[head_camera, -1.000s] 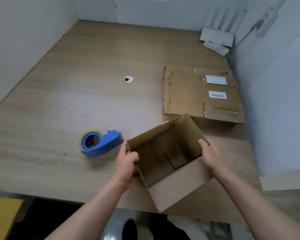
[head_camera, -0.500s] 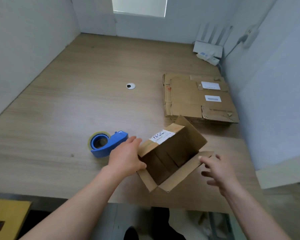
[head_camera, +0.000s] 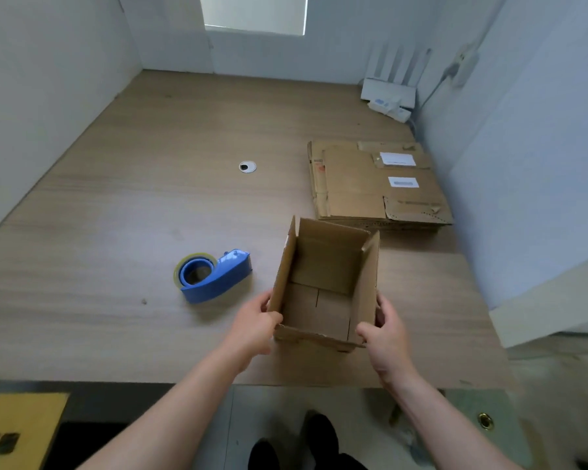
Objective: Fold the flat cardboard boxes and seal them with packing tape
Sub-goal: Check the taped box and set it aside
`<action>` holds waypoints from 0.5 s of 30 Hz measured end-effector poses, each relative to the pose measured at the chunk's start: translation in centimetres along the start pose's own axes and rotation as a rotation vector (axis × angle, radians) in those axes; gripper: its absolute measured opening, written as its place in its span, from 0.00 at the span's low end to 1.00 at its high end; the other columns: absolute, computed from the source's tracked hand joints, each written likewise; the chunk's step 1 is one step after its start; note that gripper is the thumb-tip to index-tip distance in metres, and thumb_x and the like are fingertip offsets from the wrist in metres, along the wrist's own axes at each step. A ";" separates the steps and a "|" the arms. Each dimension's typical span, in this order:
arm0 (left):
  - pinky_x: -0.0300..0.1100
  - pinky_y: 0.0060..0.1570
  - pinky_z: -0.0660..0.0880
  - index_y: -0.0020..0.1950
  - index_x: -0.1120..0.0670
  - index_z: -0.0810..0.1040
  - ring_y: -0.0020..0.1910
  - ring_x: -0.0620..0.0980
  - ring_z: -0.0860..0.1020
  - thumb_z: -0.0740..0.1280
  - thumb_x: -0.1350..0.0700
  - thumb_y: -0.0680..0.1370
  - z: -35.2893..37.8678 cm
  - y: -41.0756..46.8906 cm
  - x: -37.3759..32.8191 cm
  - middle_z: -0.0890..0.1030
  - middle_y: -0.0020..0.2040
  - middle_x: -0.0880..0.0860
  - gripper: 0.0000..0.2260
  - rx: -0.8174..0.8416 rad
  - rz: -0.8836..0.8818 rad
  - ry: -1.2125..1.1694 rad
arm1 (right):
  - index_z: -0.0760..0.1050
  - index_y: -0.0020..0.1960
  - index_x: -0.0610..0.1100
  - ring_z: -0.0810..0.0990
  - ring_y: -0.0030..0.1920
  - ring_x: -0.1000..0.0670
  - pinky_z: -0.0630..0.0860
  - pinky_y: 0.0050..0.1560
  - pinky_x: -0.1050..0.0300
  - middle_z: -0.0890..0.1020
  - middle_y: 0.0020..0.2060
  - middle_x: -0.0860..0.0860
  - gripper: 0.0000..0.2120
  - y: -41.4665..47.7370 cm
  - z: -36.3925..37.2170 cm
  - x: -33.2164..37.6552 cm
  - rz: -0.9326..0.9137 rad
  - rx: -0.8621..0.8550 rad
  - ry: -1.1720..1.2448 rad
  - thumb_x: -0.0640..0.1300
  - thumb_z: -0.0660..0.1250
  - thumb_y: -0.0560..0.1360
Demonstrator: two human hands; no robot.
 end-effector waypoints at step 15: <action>0.53 0.65 0.75 0.70 0.43 0.75 0.61 0.40 0.77 0.62 0.56 0.82 -2.0 -6.4 -1.2 0.81 0.56 0.38 0.17 -0.387 0.323 -0.221 | 0.70 0.74 0.52 0.81 0.57 0.53 0.82 0.56 0.53 0.82 0.58 0.56 0.29 -0.5 0.5 7.4 -0.377 0.328 -0.113 0.31 0.63 0.77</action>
Point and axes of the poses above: each hand's wrist, its own y-axis towards the middle knuckle, its own z-axis out of the palm, x = y × z, the point moved 3 cm from there along y, towards the middle knuckle
